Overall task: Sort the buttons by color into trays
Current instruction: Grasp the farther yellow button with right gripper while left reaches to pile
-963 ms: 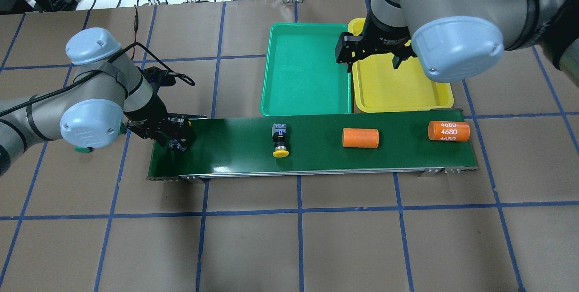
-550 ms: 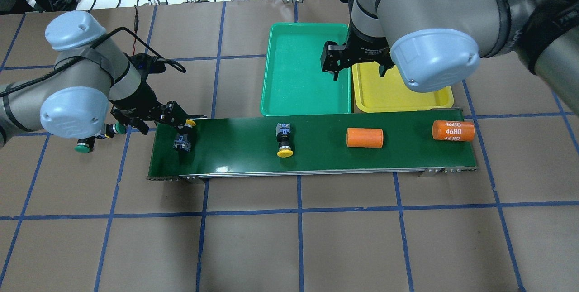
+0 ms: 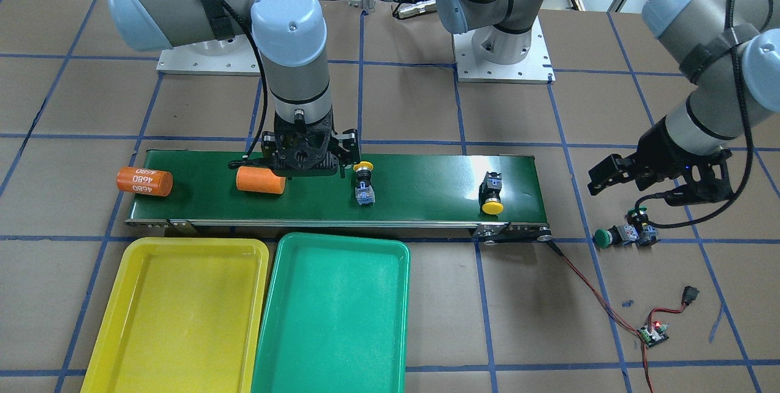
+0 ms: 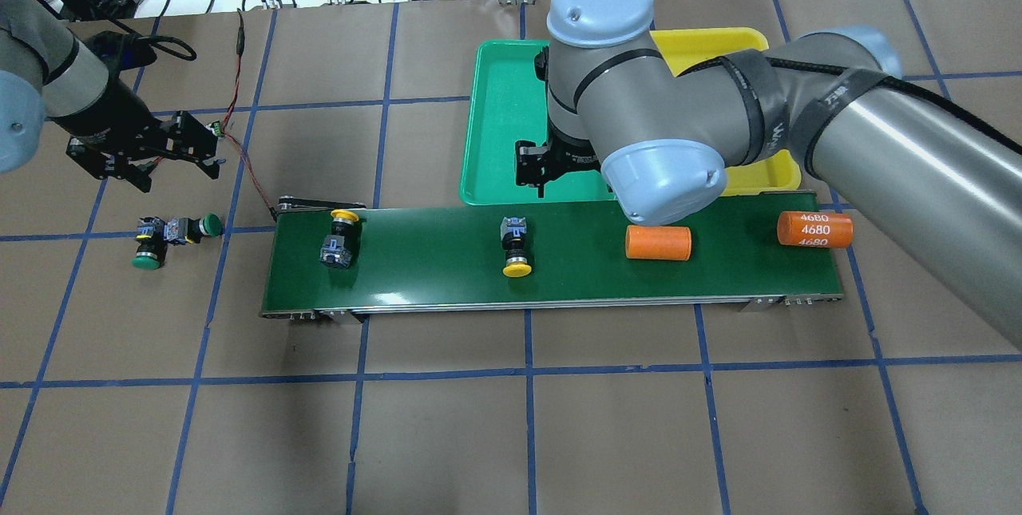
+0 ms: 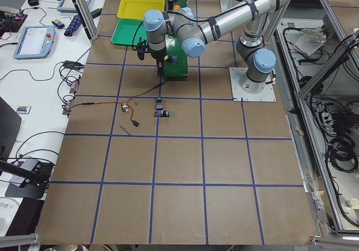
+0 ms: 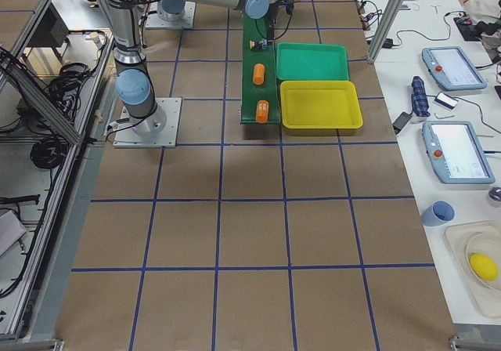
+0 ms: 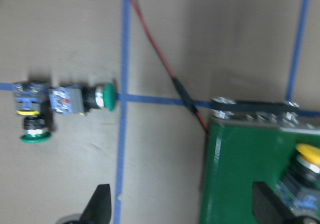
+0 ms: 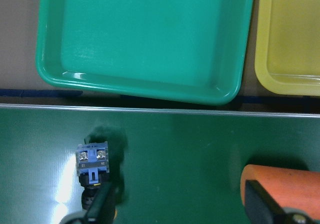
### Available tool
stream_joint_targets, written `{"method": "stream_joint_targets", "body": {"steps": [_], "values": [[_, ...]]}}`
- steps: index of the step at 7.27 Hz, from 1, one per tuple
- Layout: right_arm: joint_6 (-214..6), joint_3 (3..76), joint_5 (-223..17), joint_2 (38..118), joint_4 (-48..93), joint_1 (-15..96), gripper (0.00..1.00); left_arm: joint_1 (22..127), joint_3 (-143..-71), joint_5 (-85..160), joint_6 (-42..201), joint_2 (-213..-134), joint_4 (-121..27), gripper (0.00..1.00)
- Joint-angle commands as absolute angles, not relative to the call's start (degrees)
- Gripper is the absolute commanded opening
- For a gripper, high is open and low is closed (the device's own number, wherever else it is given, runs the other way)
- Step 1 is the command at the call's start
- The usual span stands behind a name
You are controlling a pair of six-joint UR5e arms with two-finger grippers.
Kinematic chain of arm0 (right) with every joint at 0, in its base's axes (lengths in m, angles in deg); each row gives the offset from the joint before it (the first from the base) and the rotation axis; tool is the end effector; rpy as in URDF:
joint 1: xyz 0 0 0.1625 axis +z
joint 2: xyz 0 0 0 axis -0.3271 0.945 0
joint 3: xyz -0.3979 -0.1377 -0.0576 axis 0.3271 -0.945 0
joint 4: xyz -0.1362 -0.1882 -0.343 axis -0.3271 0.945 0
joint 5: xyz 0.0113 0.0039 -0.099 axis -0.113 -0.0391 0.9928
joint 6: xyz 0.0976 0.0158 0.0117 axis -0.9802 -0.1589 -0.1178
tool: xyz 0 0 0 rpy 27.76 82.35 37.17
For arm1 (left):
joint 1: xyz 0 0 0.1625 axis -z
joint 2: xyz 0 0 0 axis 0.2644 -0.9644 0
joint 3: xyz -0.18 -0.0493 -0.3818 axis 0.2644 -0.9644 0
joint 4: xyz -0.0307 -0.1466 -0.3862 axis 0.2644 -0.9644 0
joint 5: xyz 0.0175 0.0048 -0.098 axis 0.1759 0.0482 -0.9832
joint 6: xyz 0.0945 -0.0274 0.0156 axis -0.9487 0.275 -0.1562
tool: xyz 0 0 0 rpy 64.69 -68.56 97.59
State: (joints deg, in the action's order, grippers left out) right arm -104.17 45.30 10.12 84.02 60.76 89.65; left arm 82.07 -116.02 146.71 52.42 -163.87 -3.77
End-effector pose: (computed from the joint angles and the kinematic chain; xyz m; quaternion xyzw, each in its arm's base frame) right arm 0.3083 -0.4955 0.3317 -0.0189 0.9996 -0.0226 0.0044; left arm 0.0857 -0.5465 0.3425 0.0937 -0.9950 -0.0202 0.0269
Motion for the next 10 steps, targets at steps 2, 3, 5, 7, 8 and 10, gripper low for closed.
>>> {"method": "stream_joint_targets", "body": {"steps": [2,3,5,7,8,10], "values": [[-105.4,45.9,9.7,79.8,65.0,91.9,0.91,79.8,-120.0,147.4,73.0,-170.5,6.0,1.0],[-105.4,45.9,9.4,78.3,66.3,92.2,0.91,79.7,-122.2,147.4,75.7,-172.1,9.6,1.0],[-105.3,45.9,7.6,77.0,67.5,92.2,0.9,79.6,-122.7,147.4,79.7,-174.9,14.5,1.0],[-104.8,45.9,7.8,76.9,67.4,92.2,0.8,76.8,-123.2,147.3,79.8,-177.1,18.5,1.0],[-104.6,45.9,8.3,76.4,67.4,92.2,0.71,76.6,-123.2,147.3,80.5,-177.4,18.7,1.0],[-102.5,45.9,9.6,76.1,66.6,92.1,0.29,76.6,-123.1,147.3,81.2,-177.9,18.7,1.0]]}}
